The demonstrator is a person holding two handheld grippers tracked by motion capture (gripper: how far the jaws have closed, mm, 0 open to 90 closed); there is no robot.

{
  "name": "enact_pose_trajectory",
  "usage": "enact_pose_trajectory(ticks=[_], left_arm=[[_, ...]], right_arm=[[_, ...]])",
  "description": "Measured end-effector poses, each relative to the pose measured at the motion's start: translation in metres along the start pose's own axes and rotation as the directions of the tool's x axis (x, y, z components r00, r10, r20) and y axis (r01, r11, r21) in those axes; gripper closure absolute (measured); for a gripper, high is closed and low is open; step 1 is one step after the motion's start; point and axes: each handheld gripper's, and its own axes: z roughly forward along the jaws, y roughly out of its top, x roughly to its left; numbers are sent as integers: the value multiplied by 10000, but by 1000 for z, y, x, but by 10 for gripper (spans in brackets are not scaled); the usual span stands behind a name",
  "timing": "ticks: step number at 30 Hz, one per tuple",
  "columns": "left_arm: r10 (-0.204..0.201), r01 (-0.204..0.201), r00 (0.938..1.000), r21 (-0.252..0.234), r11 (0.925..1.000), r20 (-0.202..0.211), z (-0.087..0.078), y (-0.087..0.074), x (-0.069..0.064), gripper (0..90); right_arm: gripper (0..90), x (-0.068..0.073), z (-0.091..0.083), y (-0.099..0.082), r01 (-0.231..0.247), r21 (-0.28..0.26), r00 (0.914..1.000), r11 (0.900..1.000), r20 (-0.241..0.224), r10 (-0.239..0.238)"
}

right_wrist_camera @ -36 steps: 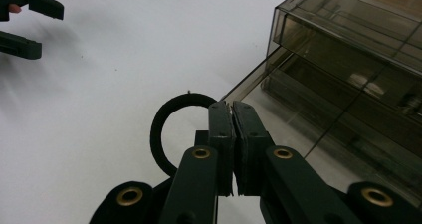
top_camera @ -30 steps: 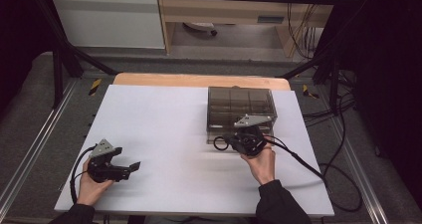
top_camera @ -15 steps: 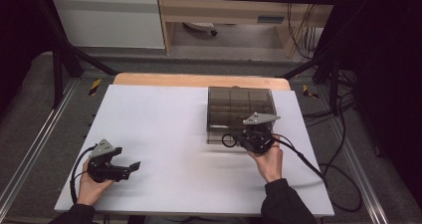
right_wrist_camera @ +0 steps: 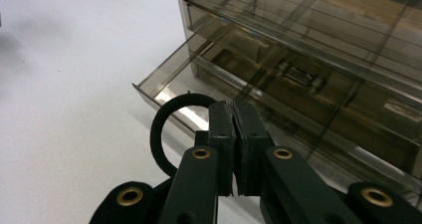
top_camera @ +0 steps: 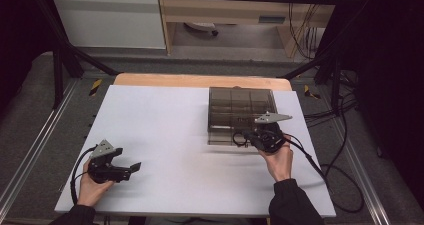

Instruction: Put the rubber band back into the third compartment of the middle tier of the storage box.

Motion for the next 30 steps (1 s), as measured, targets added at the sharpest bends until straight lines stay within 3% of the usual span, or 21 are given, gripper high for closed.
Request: enact_pose_trajectory(ticks=[30], left_arm=[[5,-5,10000,4,10000,-3,0,0,0,47]], right_arm=[[878,-42,-12,-9,-508,-63,9947,9987,897,512]])
